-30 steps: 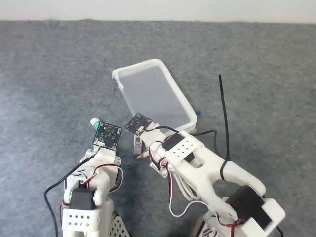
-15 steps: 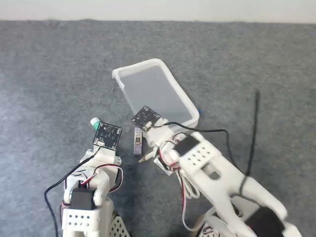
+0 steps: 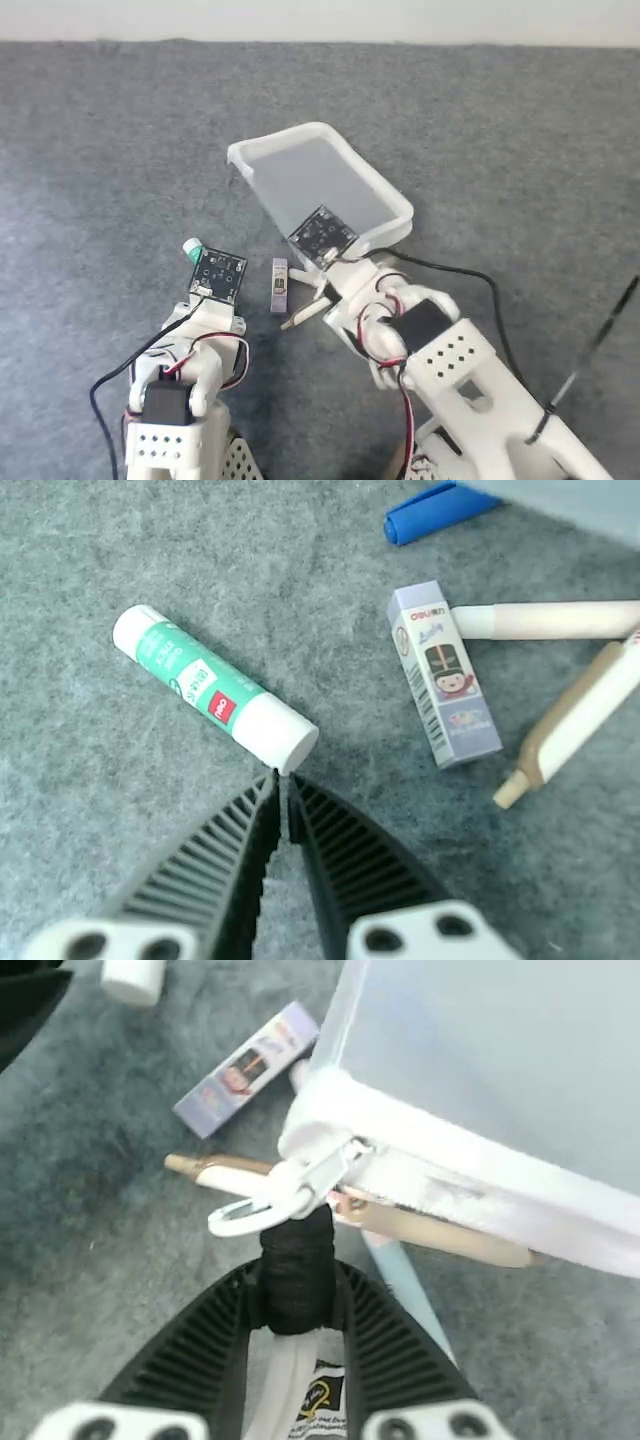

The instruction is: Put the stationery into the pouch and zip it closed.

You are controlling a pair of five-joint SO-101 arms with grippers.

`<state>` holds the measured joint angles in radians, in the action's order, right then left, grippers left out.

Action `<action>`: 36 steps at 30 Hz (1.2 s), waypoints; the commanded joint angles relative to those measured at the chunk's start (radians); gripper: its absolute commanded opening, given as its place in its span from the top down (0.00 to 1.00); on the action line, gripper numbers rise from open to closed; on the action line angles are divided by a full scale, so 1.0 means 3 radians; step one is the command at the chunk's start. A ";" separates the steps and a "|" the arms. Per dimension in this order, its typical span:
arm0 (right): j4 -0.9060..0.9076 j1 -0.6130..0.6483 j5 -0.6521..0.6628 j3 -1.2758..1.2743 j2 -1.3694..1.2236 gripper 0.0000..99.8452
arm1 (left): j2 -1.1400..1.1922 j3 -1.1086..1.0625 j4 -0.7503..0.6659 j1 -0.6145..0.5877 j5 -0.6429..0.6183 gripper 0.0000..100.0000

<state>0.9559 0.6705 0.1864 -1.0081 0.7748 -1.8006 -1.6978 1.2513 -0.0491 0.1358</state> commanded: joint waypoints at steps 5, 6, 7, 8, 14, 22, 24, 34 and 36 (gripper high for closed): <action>-0.0345 -0.0064 0.0205 0.0061 0.0182 0.99 | -0.0056 0.0043 0.0036 -0.0015 -0.0036 0.99; -0.0422 -0.0064 0.0240 0.0066 0.0182 0.99 | -0.0056 0.0043 0.0036 -0.0020 -0.0031 0.99; -0.0504 -0.0059 0.0271 0.0082 0.0182 0.99 | -0.0056 0.0043 0.0036 -0.0020 -0.0026 0.99; -0.0570 -0.0059 0.0297 0.0102 0.0171 0.99 | -0.0061 0.0049 0.0036 -0.0020 -0.0026 0.99; -0.0647 -0.0059 0.0399 0.0511 0.0151 0.99 | -0.0061 0.0294 0.0036 -0.0026 -0.0020 0.99; -0.0678 -0.0054 0.0205 0.0583 0.0156 0.99 | -0.0061 0.0770 -0.0046 -0.0026 -0.0020 0.99; -0.0713 -0.0054 0.0184 0.0542 0.0182 0.99 | -0.0061 0.0800 -0.0169 -0.0026 -0.0015 0.99; -0.0749 -0.0054 0.0153 0.0476 0.0182 0.99 | -0.0061 0.0877 -0.0854 -0.0026 -0.0092 0.78; -0.0795 -0.0049 0.0153 0.0430 0.0182 0.99 | -0.0061 0.0882 -0.0875 -0.0026 -0.0266 0.76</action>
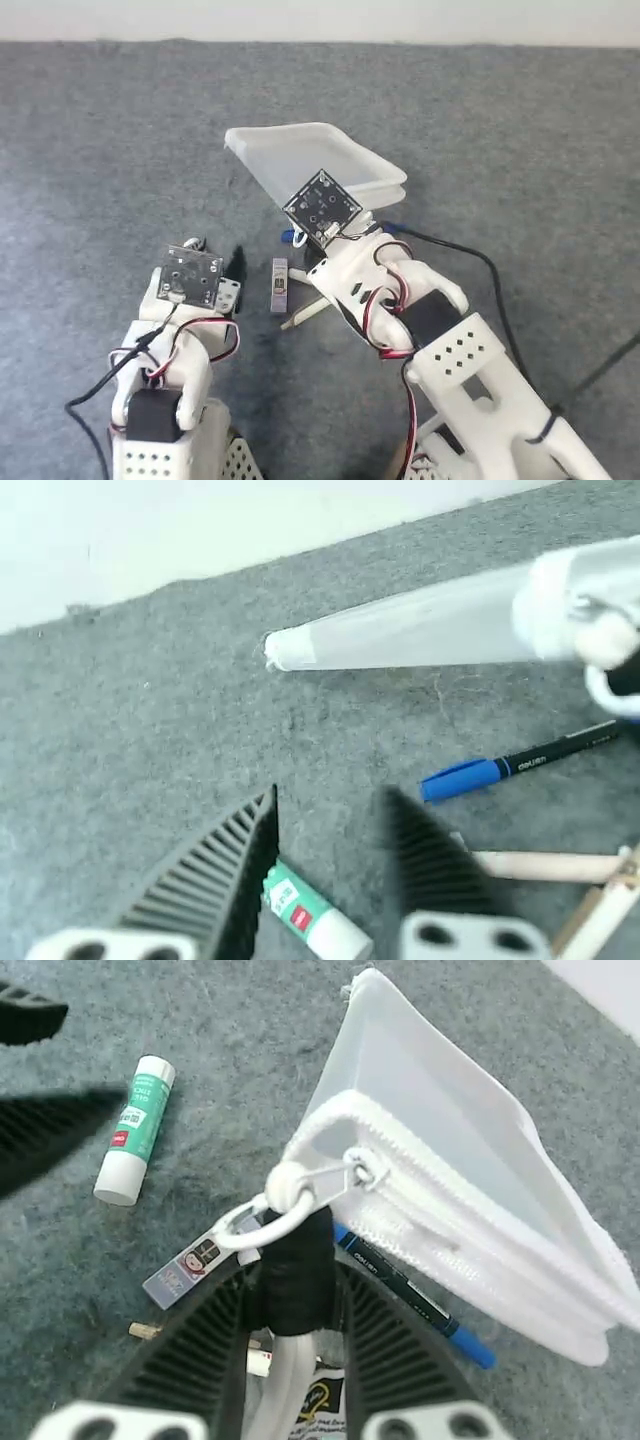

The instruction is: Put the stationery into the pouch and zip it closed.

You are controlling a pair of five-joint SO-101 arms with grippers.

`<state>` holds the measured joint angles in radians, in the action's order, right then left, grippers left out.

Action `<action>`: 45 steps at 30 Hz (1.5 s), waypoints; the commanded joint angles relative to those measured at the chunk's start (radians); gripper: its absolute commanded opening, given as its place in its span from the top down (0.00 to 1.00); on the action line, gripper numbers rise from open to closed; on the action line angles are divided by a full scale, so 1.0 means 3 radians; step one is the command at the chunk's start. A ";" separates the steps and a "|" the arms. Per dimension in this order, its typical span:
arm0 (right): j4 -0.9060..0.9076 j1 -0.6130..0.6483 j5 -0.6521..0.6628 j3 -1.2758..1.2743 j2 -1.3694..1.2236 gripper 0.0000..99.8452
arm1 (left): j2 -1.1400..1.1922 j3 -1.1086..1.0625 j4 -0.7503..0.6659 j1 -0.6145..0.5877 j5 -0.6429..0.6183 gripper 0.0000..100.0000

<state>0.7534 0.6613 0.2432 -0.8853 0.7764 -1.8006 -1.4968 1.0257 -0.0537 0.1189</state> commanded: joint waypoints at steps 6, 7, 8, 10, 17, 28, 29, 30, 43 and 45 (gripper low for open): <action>-0.0284 -0.0003 -0.0010 -0.0128 0.0176 0.99 | -0.0061 0.0217 -0.0409 -0.0010 -0.0348 0.76; -0.0274 0.0023 -0.0005 -0.0128 0.0176 0.99 | -0.0056 0.0238 -0.0419 -0.0010 -0.0394 0.76; -0.0258 0.0043 -0.0005 -0.0128 0.0176 0.99 | -0.0056 0.0253 -0.0419 -0.0010 -0.0481 0.76; -0.0248 0.0054 -0.0005 -0.0133 0.0176 0.99 | -0.0051 0.0289 -0.0435 -0.0005 -0.0639 0.76; -0.0248 0.0054 -0.0005 -0.0133 0.0176 0.99 | -0.0036 0.0381 -0.0573 0.0031 -0.0701 0.76; -0.0243 0.0054 -0.0005 -0.0138 0.0176 0.99 | -0.0031 0.0749 -0.0210 0.0583 -0.0701 0.76; -0.0243 0.0054 -0.0010 -0.0138 0.0176 0.99 | -0.0031 0.0749 -0.0205 0.0588 -0.0701 0.76; -0.0243 0.0054 -0.0015 -0.0138 0.0176 0.99 | -0.0015 0.0749 -0.0205 0.0593 -0.0701 0.76; -0.0243 0.0059 -0.0031 -0.0138 0.0176 0.99 | 0.1647 0.1419 -0.0378 0.0583 -0.0926 0.76; -0.0243 0.0084 -0.0020 -0.0138 0.0176 0.99 | 0.1749 0.1419 -0.0450 0.0588 -0.0926 0.76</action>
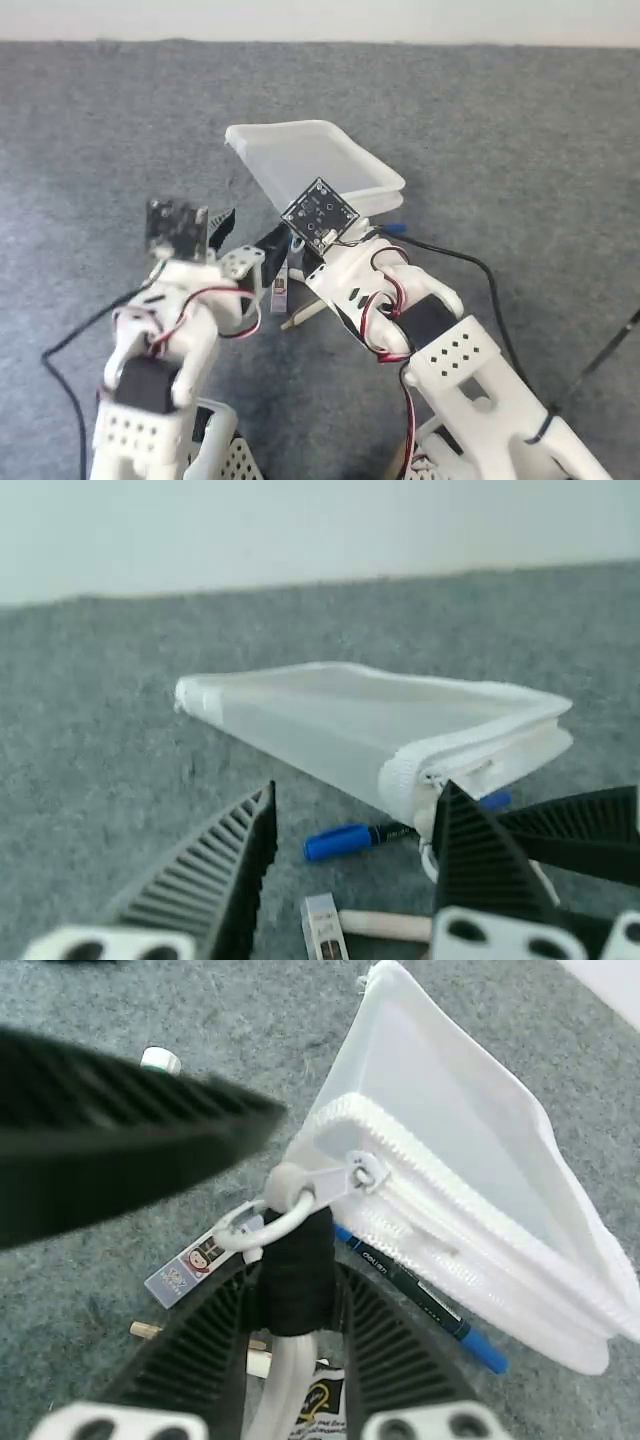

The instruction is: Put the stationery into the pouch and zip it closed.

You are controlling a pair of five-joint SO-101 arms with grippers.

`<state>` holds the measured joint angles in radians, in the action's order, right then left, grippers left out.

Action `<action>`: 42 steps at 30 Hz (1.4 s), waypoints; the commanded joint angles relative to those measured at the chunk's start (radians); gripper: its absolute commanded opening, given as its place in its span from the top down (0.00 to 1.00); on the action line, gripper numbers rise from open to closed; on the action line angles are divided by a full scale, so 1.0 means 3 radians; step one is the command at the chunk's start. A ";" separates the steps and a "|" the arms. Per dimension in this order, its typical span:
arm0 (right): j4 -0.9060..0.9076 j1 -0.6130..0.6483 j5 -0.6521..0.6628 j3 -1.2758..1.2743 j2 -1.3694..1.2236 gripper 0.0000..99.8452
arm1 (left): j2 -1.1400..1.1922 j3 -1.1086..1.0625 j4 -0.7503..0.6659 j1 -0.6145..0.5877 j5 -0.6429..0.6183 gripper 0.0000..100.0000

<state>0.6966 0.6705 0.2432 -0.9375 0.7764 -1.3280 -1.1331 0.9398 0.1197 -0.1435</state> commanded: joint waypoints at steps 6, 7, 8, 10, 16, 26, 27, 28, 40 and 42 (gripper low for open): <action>0.0033 0.0192 -0.0010 0.0036 0.0176 0.99 | 0.0368 0.0202 -0.0302 0.0005 -0.0051 0.76; 0.0033 0.0187 -0.0010 0.0036 0.0176 0.99 | 0.0409 0.0202 -0.0317 0.0005 -0.0051 0.76; 0.0033 0.0187 -0.0010 0.0036 0.0176 0.99 | 0.0460 0.0202 -0.0317 0.0005 -0.0051 0.76; 0.0033 0.0182 -0.0010 0.0036 0.0176 0.99 | 0.0568 0.0212 -0.0317 0.0005 -0.0051 0.76; 0.0033 0.0182 -0.0010 0.0036 0.0176 0.99 | 0.0777 0.0217 -0.0409 -0.0041 -0.0041 0.76; 0.0033 0.0033 -0.0031 0.0041 0.0156 0.99 | 0.0793 0.0207 -0.0389 -0.0286 -0.0036 0.83; 0.0033 0.0023 -0.0031 0.0041 0.0151 0.99 | 0.0793 0.0207 -0.0389 -0.0286 -0.0036 0.84; 0.0033 0.0018 -0.0031 0.0041 0.0146 0.99 | 0.0793 0.0207 -0.0368 -0.0286 -0.0036 0.84; 0.0013 -0.0110 -0.0153 0.0046 0.0146 0.99 | 0.0788 0.0228 -0.0102 -0.0261 0.0199 0.80; 0.0013 -0.0110 -0.0153 0.0046 0.0146 0.99 | 0.0788 0.0217 -0.0097 -0.0271 0.0184 0.76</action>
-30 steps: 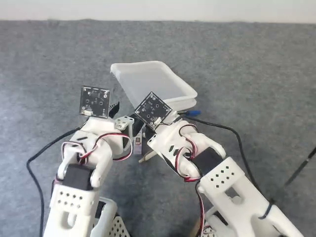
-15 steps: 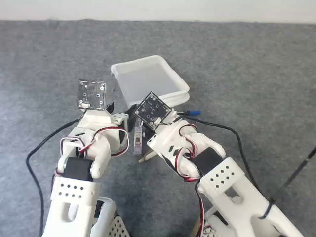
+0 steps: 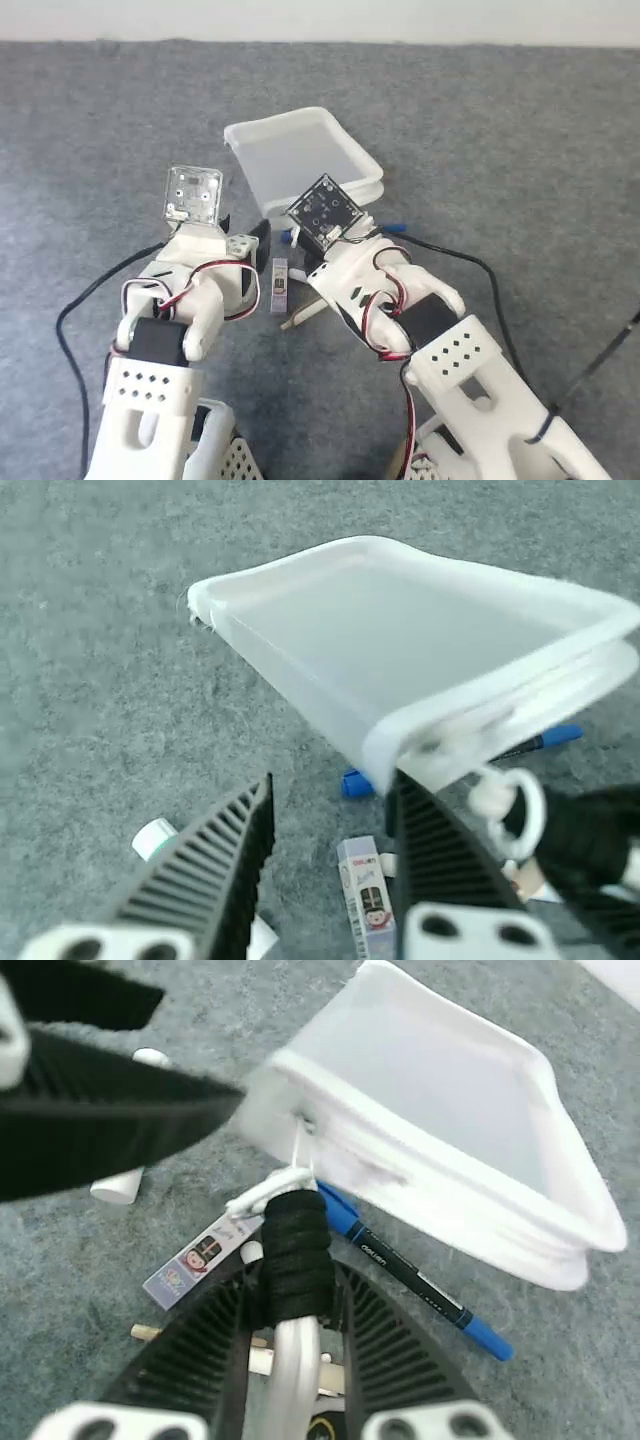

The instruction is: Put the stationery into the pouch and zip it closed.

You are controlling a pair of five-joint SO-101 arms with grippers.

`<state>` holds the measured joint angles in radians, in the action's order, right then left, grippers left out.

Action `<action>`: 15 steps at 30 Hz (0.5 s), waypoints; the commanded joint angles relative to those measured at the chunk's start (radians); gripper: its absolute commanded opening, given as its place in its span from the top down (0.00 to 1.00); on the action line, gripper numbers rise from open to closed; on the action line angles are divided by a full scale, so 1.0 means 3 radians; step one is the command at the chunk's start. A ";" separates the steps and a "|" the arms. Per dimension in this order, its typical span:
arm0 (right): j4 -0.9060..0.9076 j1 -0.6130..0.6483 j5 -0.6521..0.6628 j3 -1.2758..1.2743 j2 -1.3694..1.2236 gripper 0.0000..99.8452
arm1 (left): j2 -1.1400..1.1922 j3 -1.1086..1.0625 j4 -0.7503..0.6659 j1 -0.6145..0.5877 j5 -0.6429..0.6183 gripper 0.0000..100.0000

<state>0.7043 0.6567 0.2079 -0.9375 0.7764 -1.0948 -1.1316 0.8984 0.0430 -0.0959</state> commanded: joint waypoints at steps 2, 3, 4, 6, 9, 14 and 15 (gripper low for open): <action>-0.0008 -0.0054 -0.0031 0.0046 0.0146 0.99 | 0.0010 0.0217 0.0031 -0.0031 0.0005 0.76; -0.0003 -0.0033 -0.0020 0.0046 0.0151 0.99 | 0.0010 0.0217 0.0026 -0.0031 0.0005 0.76; 0.0008 0.0008 -0.0015 0.0046 0.0161 0.99 | 0.0010 0.0212 -0.0010 -0.0031 0.0005 0.76; 0.0033 0.0079 -0.0010 0.0041 0.0166 0.99 | 0.0041 0.0187 -0.0128 -0.0036 0.0005 0.76; 0.0049 0.0115 -0.0010 0.0041 0.0166 0.99 | 0.0041 0.0105 -0.0245 -0.0010 0.0010 0.76; 0.0028 0.0105 -0.0005 0.0041 0.0151 0.99 | 0.0015 0.0095 -0.0189 0.0020 0.0015 0.76; 0.0028 0.0105 -0.0005 0.0041 0.0146 0.99 | 0.0015 0.0095 -0.0159 0.0061 0.0020 0.76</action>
<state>0.7119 0.6843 0.2079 -0.9375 0.7764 -1.0948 -1.1316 0.8523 0.0368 -0.0944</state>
